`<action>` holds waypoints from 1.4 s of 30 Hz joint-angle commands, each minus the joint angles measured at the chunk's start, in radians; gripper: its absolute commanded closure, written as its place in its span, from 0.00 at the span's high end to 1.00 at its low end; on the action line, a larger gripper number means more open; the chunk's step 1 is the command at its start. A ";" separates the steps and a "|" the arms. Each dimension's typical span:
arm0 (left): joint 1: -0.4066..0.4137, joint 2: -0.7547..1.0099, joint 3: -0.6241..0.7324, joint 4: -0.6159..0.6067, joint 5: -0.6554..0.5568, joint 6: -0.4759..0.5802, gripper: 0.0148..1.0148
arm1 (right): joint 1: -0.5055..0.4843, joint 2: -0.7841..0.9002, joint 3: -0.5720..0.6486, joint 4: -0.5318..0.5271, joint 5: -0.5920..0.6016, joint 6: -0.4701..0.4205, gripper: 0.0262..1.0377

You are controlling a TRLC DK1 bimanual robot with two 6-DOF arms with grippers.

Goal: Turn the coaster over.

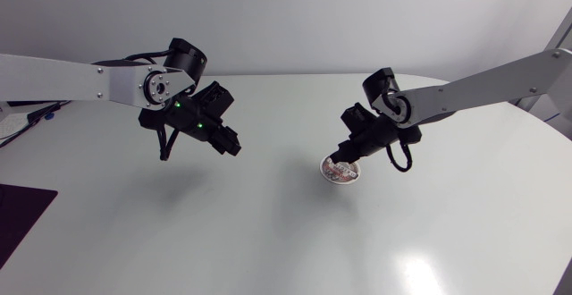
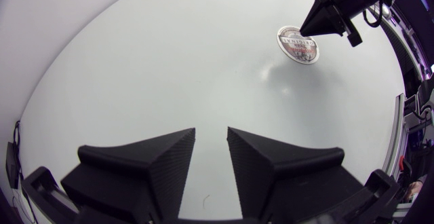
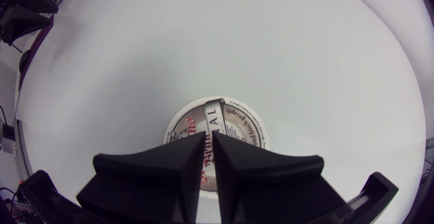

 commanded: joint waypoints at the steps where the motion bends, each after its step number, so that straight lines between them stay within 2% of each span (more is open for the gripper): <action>1: 0.005 0.029 0.019 0.007 0.012 0.017 0.17 | 0.001 0.069 0.025 -0.028 0.001 -0.005 0.02; 10: 0.019 -0.013 0.013 -0.036 0.035 0.020 0.14 | 0.018 0.107 0.053 -0.130 -0.001 -0.011 0.02; 20: 0.074 -0.066 -0.045 -0.054 0.074 0.028 0.14 | 0.230 0.082 0.079 -0.195 -0.002 0.030 0.02; 25: 0.053 -0.079 -0.071 -0.073 0.100 0.037 0.14 | 0.317 0.093 0.130 -0.205 0.001 0.038 0.02; 28: 0.012 -0.072 -0.073 -0.096 0.100 0.048 0.14 | 0.319 0.084 0.131 -0.187 -0.001 0.038 0.02; 33: -0.059 -0.057 -0.046 -0.160 0.146 0.069 0.14 | 0.275 -0.039 0.064 -0.158 -0.015 0.036 0.02; 42: -0.131 0.102 0.053 -0.177 0.147 0.069 0.14 | 0.204 -0.099 -0.081 -0.136 -0.015 0.001 0.02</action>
